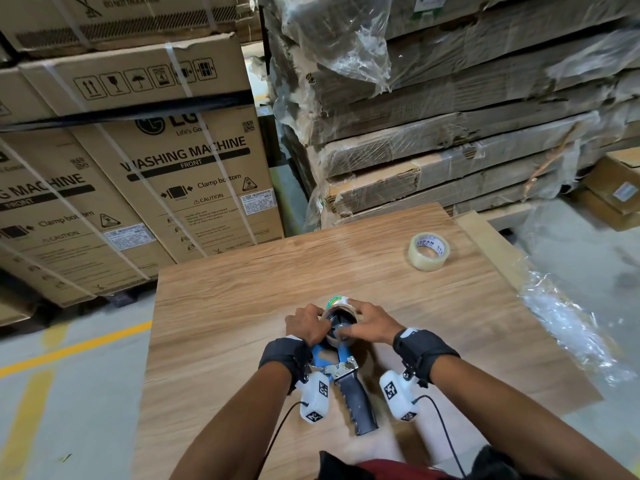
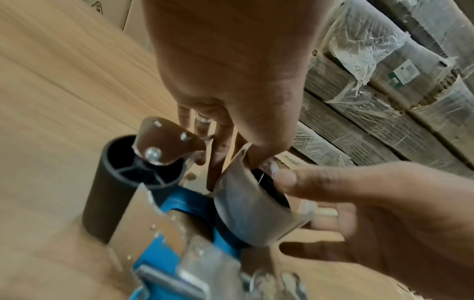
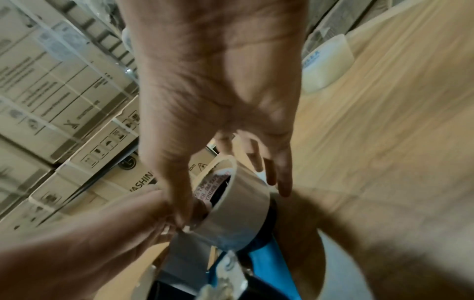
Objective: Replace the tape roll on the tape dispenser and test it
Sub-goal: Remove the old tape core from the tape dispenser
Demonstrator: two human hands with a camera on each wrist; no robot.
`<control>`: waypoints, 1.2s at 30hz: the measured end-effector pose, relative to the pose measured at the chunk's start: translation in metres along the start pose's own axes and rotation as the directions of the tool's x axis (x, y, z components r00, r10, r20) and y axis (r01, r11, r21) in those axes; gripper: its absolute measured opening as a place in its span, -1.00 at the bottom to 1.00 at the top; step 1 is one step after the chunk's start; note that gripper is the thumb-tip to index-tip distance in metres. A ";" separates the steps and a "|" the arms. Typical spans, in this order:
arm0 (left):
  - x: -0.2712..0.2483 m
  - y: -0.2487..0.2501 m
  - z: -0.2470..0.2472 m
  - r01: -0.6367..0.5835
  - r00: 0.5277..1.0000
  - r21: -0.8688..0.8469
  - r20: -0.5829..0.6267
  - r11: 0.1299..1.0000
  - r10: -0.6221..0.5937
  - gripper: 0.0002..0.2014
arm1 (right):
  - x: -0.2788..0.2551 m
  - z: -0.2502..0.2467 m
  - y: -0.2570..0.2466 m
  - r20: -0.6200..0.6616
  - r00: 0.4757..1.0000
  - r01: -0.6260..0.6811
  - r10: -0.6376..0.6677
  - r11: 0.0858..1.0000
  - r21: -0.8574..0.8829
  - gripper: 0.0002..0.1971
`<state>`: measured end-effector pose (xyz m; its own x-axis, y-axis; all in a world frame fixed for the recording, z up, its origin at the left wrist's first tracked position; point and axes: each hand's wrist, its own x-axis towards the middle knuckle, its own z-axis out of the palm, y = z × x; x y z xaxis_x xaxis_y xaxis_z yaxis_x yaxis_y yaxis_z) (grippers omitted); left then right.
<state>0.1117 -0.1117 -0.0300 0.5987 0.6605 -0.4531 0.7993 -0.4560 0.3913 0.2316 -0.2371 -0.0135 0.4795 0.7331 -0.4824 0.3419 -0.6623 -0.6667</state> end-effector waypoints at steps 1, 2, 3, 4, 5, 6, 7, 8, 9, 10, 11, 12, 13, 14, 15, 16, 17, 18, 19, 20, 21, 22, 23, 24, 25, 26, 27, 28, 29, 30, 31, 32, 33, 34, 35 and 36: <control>-0.003 0.001 0.001 -0.002 1.000 -0.015 -0.009 1.000 0.002 -0.58 | 0.001 0.001 0.002 0.035 0.996 0.077 -0.077 0.997 -0.001 -0.17; -0.005 0.001 0.004 -0.008 1.000 -0.034 -0.015 0.999 0.008 -0.60 | 0.001 0.004 0.005 0.055 0.990 0.127 -0.126 0.992 -0.017 -0.15; -0.009 0.002 0.007 -0.015 1.000 -0.059 -0.022 0.998 0.014 -0.63 | 0.001 0.008 0.008 0.046 0.985 0.167 -0.166 0.986 -0.023 -0.13; -0.011 0.001 0.011 -0.035 0.999 -0.080 -0.038 0.996 0.032 -0.64 | 0.002 0.013 0.011 0.007 0.981 0.193 -0.193 0.981 -0.020 -0.13; -0.015 0.001 0.014 -0.060 0.997 -0.080 -0.057 0.995 0.056 -0.66 | 0.003 0.016 0.014 -0.037 0.974 0.225 -0.225 0.974 -0.017 -0.16; -0.017 0.001 0.016 -0.093 0.992 -0.059 -0.086 0.994 0.088 -0.66 | 0.002 0.018 0.015 -0.079 0.965 0.248 -0.248 0.969 -0.019 -0.21; -0.020 0.000 0.019 -0.121 0.986 -0.024 -0.117 0.992 0.117 -0.66 | 0.003 0.019 0.018 -0.113 0.961 0.252 -0.252 0.968 -0.018 -0.24; -0.022 -0.001 0.023 -0.146 0.977 0.007 -0.156 0.989 0.145 -0.65 | 0.002 0.018 0.018 -0.135 0.960 0.245 -0.245 0.969 -0.014 -0.28; -0.025 -0.002 0.025 -0.162 0.968 0.025 -0.190 0.986 0.164 -0.63 | 0.001 0.017 0.018 -0.150 0.959 0.242 -0.241 0.970 -0.012 -0.29; -0.027 -0.002 0.028 -0.179 0.957 0.042 -0.223 0.983 0.184 -0.59 | 0.001 0.017 0.018 -0.162 0.956 0.245 -0.243 0.970 -0.009 -0.28; -0.029 -0.003 0.028 -0.188 0.950 0.054 -0.242 0.981 0.196 -0.53 | 0.001 0.017 0.019 -0.170 0.952 0.257 -0.254 0.966 -0.005 -0.28; -0.030 -0.003 0.029 -0.201 0.944 0.058 -0.256 0.978 0.209 -0.49 | 0.000 0.016 0.019 -0.175 0.949 0.267 -0.262 0.964 0.005 -0.29; -0.030 -0.004 0.029 -0.206 0.942 0.053 -0.260 0.977 0.213 -0.46 | -0.002 0.017 0.019 -0.182 0.945 0.280 -0.272 0.960 0.019 -0.32; -0.029 -0.004 0.030 -0.212 0.941 0.044 -0.262 0.976 0.216 -0.45 | -0.004 0.017 0.018 -0.193 0.940 0.292 -0.281 0.956 0.032 -0.34; -0.029 -0.004 0.029 -0.210 0.944 0.025 -0.256 0.977 0.210 -0.43 | -0.006 0.018 0.019 -0.205 0.932 0.313 -0.298 0.949 0.047 -0.36; -0.029 -0.004 0.028 -0.212 0.944 0.001 -0.259 0.977 0.205 -0.39 | -0.008 0.019 0.019 -0.211 0.925 0.332 -0.314 0.942 0.055 -0.37; -0.029 -0.003 0.027 -0.213 0.944 -0.024 -0.263 0.977 0.199 -0.35 | -0.010 0.021 0.018 -0.218 0.917 0.352 -0.333 0.934 0.058 -0.37; -0.030 -0.004 0.027 -0.218 0.943 -0.037 -0.266 0.975 0.200 -0.32 | -0.012 0.022 0.018 -0.227 0.913 0.361 -0.339 0.930 0.064 -0.37; -0.031 -0.004 0.026 -0.221 0.944 -0.035 -0.260 0.975 0.204 -0.33 | -0.013 0.024 0.018 -0.238 0.910 0.365 -0.340 0.928 0.071 -0.36; -0.032 -0.005 0.027 -0.227 0.944 -0.030 -0.253 0.973 0.213 -0.35 | -0.014 0.024 0.018 -0.246 0.907 0.369 -0.341 0.926 0.077 -0.36; -0.033 -0.007 0.028 -0.237 0.943 -0.024 -0.246 0.971 0.224 -0.35 | -0.014 0.024 0.018 -0.248 0.908 0.366 -0.337 0.927 0.079 -0.36; -0.033 -0.008 0.029 -0.251 0.939 -0.015 -0.246 0.968 0.240 -0.34 | -0.013 0.023 0.018 -0.244 0.914 0.351 -0.323 0.933 0.080 -0.36; -0.033 -0.009 0.030 -0.262 0.934 0.001 -0.251 0.965 0.254 -0.31 | -0.011 0.020 0.019 -0.234 0.924 0.329 -0.303 0.940 0.084 -0.34; -0.032 -0.010 0.031 -0.271 0.928 0.019 -0.259 0.962 0.267 -0.28 | -0.008 0.018 0.020 -0.220 0.934 0.307 -0.283 0.948 0.083 -0.31; -0.032 -0.009 0.031 -0.279 0.925 0.036 -0.260 0.960 0.279 -0.25 | -0.005 0.015 0.021 -0.208 0.942 0.286 -0.265 0.955 0.080 -0.29; -0.032 -0.008 0.031 -0.288 0.921 0.052 -0.258 0.956 0.291 -0.21 | -0.004 0.013 0.021 -0.199 0.946 0.276 -0.257 0.958 0.075 -0.27; -0.033 -0.007 0.031 -0.294 0.918 0.062 -0.258 0.954 0.300 -0.18 | -0.004 0.011 0.021 -0.192 0.948 0.272 -0.254 0.960 0.073 -0.25; -0.033 -0.007 0.032 -0.296 0.918 0.057 -0.260 0.953 0.300 -0.15 | -0.004 0.010 0.021 -0.191 0.947 0.278 -0.260 0.958 0.075 -0.24; -0.033 -0.007 0.033 -0.299 0.916 0.042 -0.268 0.953 0.299 -0.12 | -0.004 0.010 0.021 -0.195 0.944 0.287 -0.267 0.954 0.082 -0.25; -0.033 -0.008 0.035 -0.302 0.913 0.025 -0.280 0.953 0.297 -0.09 | -0.006 0.011 0.021 -0.205 0.937 0.304 -0.282 0.949 0.087 -0.25; -0.033 -0.010 0.036 -0.305 0.910 0.017 -0.290 0.952 0.297 -0.06 | -0.008 0.013 0.019 -0.218 0.929 0.323 -0.298 0.942 0.089 -0.25; -0.034 -0.011 0.038 -0.310 0.907 0.018 -0.295 0.950 0.302 -0.04 | -0.009 0.015 0.019 -0.229 0.921 0.341 -0.315 0.936 0.087 -0.25; -0.034 -0.012 0.039 -0.316 0.904 0.019 -0.296 0.948 0.308 -0.03 | -0.010 0.017 0.018 -0.238 0.916 0.353 -0.324 0.932 0.088 -0.25; -0.034 -0.012 0.039 -0.322 0.902 0.018 -0.297 0.947 0.312 -0.03 | -0.010 0.018 0.019 -0.242 0.912 0.359 -0.330 0.929 0.087 -0.26; -0.034 -0.012 0.039 -0.324 0.902 0.018 -0.297 0.946 0.314 -0.04 | -0.009 0.018 0.019 -0.244 0.912 0.358 -0.329 0.930 0.086 -0.26; -0.035 -0.012 0.038 -0.324 0.902 0.021 -0.293 0.946 0.316 -0.04 | -0.009 0.016 0.020 -0.238 0.917 0.348 -0.320 0.934 0.085 -0.25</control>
<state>0.0837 -0.1521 -0.0496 0.7779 0.6264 -0.0510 0.5627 -0.6581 0.5002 0.2210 -0.2538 -0.0318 0.5228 0.8473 -0.0938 0.4173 -0.3503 -0.8385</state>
